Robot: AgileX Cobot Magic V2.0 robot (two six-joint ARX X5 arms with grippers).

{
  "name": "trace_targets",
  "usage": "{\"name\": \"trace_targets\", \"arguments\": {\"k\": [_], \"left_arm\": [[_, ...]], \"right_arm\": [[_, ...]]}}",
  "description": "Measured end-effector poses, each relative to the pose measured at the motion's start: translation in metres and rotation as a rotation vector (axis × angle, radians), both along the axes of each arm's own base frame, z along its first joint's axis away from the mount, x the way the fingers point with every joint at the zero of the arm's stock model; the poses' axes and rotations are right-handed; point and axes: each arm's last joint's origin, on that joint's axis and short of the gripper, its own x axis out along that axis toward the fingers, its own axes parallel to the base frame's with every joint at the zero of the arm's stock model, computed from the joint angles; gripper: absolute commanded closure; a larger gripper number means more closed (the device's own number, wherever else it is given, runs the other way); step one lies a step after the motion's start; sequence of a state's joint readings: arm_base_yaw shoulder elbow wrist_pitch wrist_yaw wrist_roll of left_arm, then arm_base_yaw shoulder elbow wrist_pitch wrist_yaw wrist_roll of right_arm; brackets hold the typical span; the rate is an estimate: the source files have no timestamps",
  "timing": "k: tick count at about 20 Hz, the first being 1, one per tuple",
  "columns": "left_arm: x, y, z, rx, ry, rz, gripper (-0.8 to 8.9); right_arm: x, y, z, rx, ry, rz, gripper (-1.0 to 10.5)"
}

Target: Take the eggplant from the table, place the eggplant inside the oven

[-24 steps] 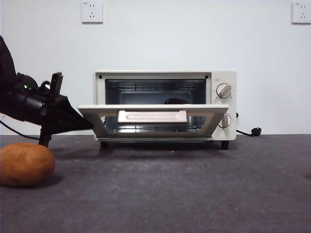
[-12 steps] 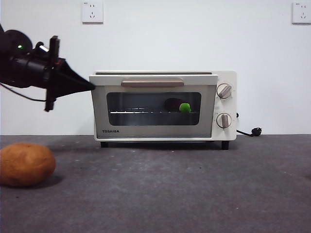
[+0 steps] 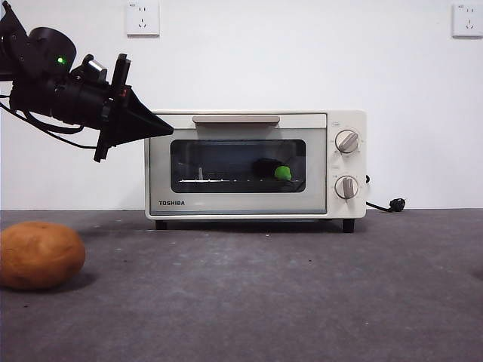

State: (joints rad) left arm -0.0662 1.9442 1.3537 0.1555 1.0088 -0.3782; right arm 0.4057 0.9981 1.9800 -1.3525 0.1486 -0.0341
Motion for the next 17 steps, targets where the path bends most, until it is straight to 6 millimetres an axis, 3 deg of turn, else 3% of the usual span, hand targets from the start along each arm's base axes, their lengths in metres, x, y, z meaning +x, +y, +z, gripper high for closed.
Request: {"name": "trace_targets", "arguments": {"k": [9,17], "left_arm": [[-0.006,-0.001,0.008,-0.009,0.054,0.003,8.21],[-0.034,0.002,0.071,-0.008,-0.081,0.030,8.21]], "right_arm": [[0.000,0.000,0.000,0.000,0.000,0.000,9.6],[0.000,0.000,0.000,0.000,0.000,0.000,9.6]]}}
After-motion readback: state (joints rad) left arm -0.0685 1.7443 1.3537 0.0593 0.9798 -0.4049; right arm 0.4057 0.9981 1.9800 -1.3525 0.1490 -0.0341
